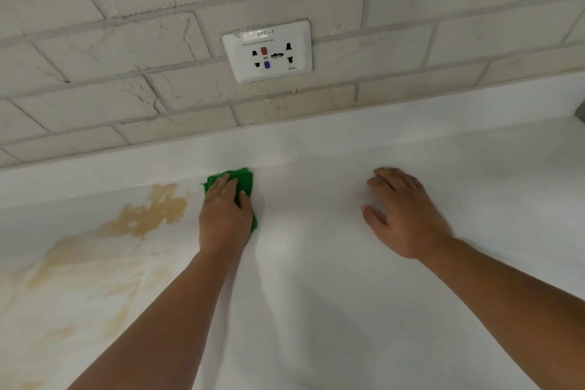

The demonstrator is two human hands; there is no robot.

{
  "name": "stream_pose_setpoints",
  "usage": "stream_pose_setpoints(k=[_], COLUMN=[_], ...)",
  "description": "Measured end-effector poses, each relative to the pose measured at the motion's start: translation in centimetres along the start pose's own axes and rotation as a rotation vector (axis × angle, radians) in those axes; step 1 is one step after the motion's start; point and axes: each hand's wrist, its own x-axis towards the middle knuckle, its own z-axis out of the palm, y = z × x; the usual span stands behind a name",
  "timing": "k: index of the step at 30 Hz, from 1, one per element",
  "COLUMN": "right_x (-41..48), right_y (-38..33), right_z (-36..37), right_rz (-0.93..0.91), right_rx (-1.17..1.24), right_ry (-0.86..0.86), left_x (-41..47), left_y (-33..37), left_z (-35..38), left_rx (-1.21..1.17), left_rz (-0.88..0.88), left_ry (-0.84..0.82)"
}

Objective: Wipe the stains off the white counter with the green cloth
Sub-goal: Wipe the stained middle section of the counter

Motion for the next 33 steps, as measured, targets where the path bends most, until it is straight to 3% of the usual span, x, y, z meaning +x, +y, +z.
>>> stream_pose_setpoints(k=[6,19,26,28,33], right_x=[-0.1,-0.1,-0.5,-0.4,-0.7], right_y=[0.0,-0.2,-0.4,-0.4,-0.4], right_z=[0.0,0.0,-0.3,-0.4,-0.4], right_rz=[0.004,0.013,0.033,0.027,0.026], right_rx=[-0.007,0.047,0.055,0.050,0.055], right_ry=[-0.012,0.014,-0.002,-0.016,-0.012], left_x=[0.5,0.3,-1.6,-2.2,-0.7], left_y=[-0.2,8.6,6.1,3.3,-0.3], left_z=[-0.1,3.8,2.7,1.7,0.5], left_rx=[0.130,0.142,0.105,0.091,0.203], left_rz=[0.107,0.383,0.740,0.734,0.452], left_ry=[-0.209,-0.284,-0.406,-0.400,-0.304])
